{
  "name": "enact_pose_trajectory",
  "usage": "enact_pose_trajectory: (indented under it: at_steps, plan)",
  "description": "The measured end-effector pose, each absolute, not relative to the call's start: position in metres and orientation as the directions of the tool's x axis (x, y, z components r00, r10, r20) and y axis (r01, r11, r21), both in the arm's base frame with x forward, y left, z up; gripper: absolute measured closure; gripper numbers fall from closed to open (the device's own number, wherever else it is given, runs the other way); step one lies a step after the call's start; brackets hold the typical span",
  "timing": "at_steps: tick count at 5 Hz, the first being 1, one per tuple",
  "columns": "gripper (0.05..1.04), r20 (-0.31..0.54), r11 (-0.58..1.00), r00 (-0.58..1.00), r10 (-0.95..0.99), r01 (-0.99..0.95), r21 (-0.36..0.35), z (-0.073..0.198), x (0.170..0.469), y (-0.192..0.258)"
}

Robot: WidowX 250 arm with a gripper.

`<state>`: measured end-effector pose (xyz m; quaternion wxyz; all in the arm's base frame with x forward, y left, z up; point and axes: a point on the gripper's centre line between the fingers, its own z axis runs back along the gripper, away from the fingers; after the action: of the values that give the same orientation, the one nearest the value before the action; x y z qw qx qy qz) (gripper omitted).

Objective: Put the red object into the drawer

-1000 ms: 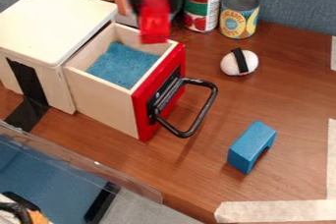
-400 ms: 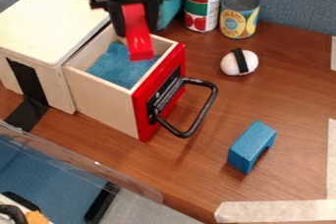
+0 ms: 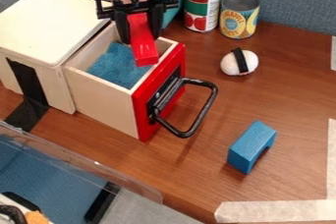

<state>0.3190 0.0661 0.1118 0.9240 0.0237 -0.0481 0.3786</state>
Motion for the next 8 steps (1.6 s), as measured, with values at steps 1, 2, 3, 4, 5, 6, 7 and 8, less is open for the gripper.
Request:
enact_pose_trajectory:
  at_steps: [1, 2, 3, 4, 5, 6, 7, 8]
  plan:
    - [0.525, 0.123, 0.679, 0.676, 0.727, -0.734, 0.022, 0.111, 0.318, 0.075]
    - [0.525, 0.117, 0.659, 0.657, 0.745, -0.752, 0.026, 0.112, 0.315, 0.080]
    - [0.525, 0.108, 0.651, 0.651, 0.751, -0.758, 0.045, 0.112, 0.312, 0.082]
    - [0.525, 0.089, 0.651, 0.653, 0.752, -0.757, 0.056, 0.106, 0.307, 0.081]
    - [0.525, 0.084, 0.654, 0.656, 0.750, -0.754, 0.059, 0.102, 0.304, 0.079]
    - [0.447, 0.084, 0.657, 0.662, 0.745, -0.750, 0.080, 0.099, 0.302, 0.078]
    - [0.150, 0.085, 0.662, 0.672, 0.735, -0.740, 0.121, 0.101, 0.299, 0.076]
    - [0.070, 0.083, 0.653, 0.668, 0.740, -0.742, 0.151, 0.105, 0.297, 0.075]
